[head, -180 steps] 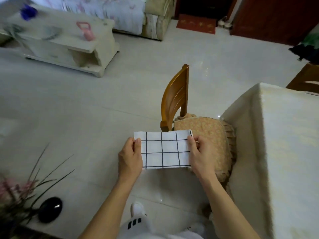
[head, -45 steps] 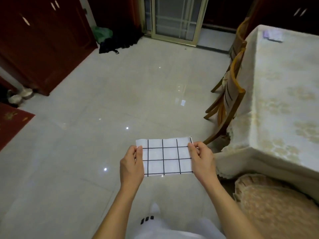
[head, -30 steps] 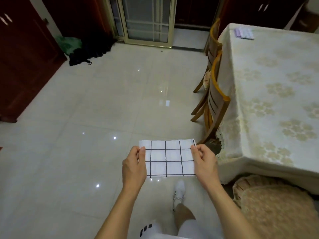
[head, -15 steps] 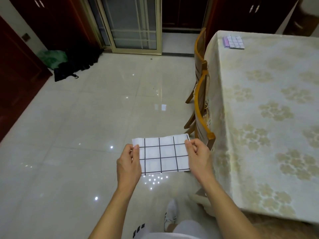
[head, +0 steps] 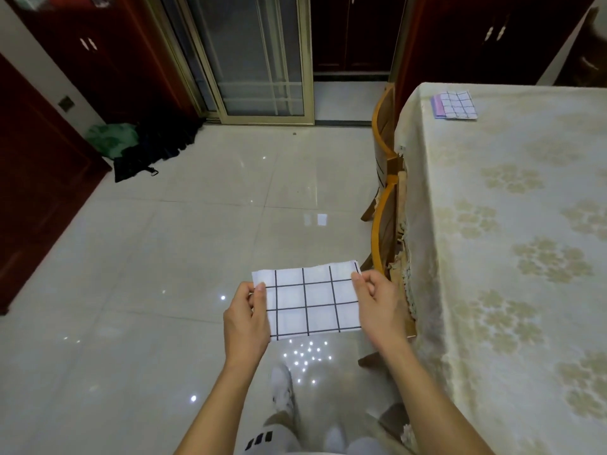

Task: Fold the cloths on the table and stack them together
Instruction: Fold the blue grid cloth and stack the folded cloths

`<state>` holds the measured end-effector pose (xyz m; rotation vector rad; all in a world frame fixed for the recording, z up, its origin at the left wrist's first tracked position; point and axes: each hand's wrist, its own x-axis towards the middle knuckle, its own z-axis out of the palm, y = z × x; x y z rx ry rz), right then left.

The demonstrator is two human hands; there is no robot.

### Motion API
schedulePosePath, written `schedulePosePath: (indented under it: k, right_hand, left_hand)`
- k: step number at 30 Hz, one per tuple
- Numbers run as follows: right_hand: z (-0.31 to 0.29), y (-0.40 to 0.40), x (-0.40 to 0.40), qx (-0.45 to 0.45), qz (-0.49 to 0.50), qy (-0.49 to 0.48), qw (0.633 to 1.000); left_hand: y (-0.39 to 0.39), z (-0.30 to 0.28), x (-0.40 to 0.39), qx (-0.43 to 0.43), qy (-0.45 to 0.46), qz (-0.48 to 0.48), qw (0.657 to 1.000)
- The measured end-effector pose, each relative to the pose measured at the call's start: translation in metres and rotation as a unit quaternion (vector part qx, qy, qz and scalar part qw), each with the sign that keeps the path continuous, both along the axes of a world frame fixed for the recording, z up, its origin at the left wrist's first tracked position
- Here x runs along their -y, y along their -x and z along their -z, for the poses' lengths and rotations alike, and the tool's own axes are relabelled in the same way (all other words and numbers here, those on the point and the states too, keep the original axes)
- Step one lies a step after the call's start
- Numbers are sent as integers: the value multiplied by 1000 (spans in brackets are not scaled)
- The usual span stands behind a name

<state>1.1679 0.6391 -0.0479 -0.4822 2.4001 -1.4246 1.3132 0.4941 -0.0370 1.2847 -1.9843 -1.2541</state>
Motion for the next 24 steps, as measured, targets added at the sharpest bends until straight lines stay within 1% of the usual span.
schedulePosePath:
  k: [8,12,19,24]
  right_hand:
    - [6,48,64,6,9,-9,1000]
    - [9,81,121,4,32,-20,999]
    - [3,138,228,1,67,-7,998]
    - [0,167,279,15,78,4,997]
  left_hand:
    - [54,23,75,-6,4,16,1000]
    - [91,22,133,-8,5,39,999]
    - [155,16,248,9,-8,78,997]
    - [193,14,305,3,-8,96,995]
